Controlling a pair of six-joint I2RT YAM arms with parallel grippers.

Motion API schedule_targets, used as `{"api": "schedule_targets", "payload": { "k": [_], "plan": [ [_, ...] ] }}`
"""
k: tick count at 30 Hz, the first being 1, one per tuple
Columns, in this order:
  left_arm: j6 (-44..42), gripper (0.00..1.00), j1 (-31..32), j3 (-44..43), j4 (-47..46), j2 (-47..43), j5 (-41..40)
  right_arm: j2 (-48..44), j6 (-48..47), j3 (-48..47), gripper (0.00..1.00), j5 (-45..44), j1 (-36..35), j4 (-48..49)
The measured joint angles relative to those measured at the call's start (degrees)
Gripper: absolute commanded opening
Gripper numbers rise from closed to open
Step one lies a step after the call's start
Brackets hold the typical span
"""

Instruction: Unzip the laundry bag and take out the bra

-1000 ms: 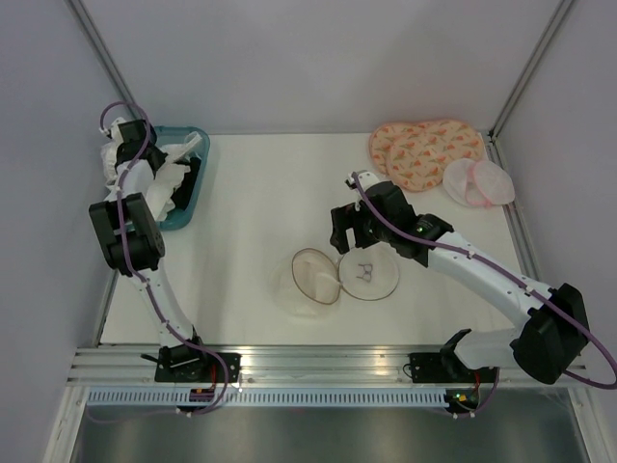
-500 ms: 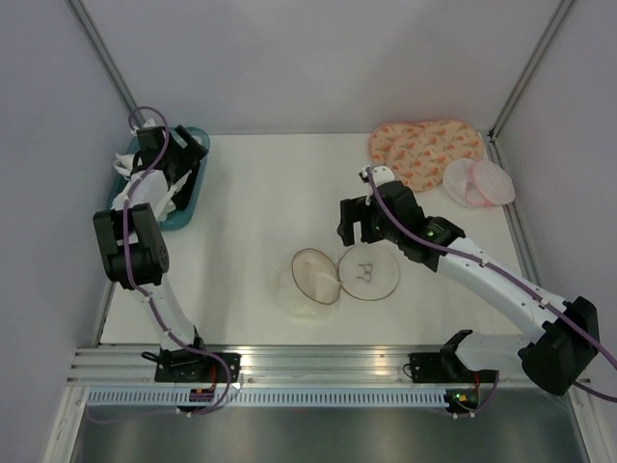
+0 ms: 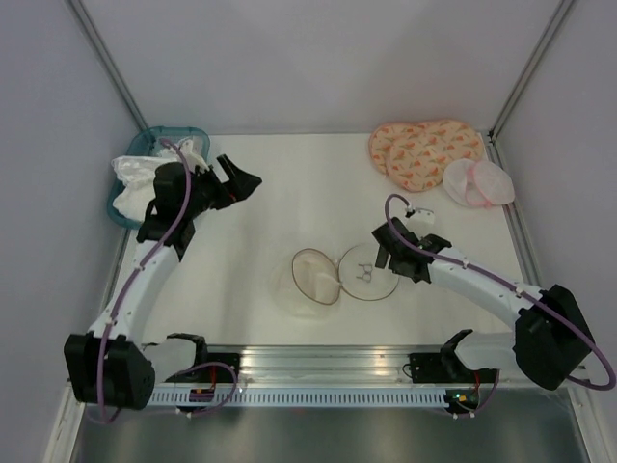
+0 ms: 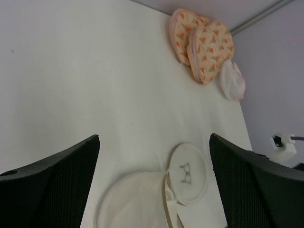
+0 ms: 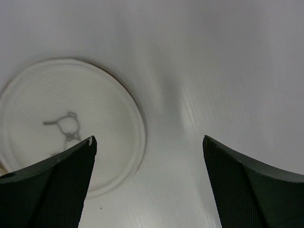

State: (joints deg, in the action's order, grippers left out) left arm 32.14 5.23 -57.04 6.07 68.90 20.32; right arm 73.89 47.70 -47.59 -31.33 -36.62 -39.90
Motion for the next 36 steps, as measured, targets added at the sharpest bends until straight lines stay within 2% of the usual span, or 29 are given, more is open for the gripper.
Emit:
{"api": "schedule_targets", "payload": {
  "k": [4,10,15,21,24,25,27,30,31,33,34,36],
  "plan": [
    [1.4,1.00,4.1,7.8,3.5,-12.8,2.0,-3.3,5.6,7.8,0.89,0.3,0.0,-0.3],
    [2.7,1.00,6.2,10.8,8.4,-26.2,4.3,-8.1,9.4,16.1,0.79,3.8,0.0,4.7],
    [3.5,1.00,6.3,12.9,11.8,-31.7,5.7,-8.3,9.5,19.3,0.77,7.5,0.0,9.8],
    [3.9,1.00,6.3,13.4,14.9,-33.5,6.1,-8.2,9.2,19.3,0.76,10.3,0.0,15.1],
    [4.0,1.00,6.3,14.0,15.0,-33.7,7.0,-7.4,9.1,19.3,0.63,10.6,0.0,16.8],
    [4.1,1.00,6.3,14.3,15.0,-33.7,7.1,-6.5,9.0,19.1,0.55,10.5,0.0,16.9],
    [4.1,1.00,6.3,15.0,15.2,-34.0,7.3,-4.2,9.0,17.9,0.49,9.9,0.0,16.9],
    [4.1,1.00,6.3,15.9,15.6,-34.6,7.3,-0.9,9.1,16.0,0.35,8.7,0.0,16.8],
    [4.1,1.00,6.3,16.2,15.9,-34.9,7.3,-0.2,9.2,15.6,0.20,8.4,0.0,16.7],
    [4.1,1.00,6.3,16.2,16.5,-35.4,7.3,0.4,9.4,15.3,0.05,8.1,0.0,16.5],
    [4.1,1.00,6.3,16.2,16.5,-35.6,7.3,0.3,9.6,15.3,0.01,7.8,0.0,16.1],
    [4.1,1.00,6.3,16.2,16.7,-36.1,7.3,0.1,10.2,15.3,0.00,7.0,0.0,15.1]
  ]
}}
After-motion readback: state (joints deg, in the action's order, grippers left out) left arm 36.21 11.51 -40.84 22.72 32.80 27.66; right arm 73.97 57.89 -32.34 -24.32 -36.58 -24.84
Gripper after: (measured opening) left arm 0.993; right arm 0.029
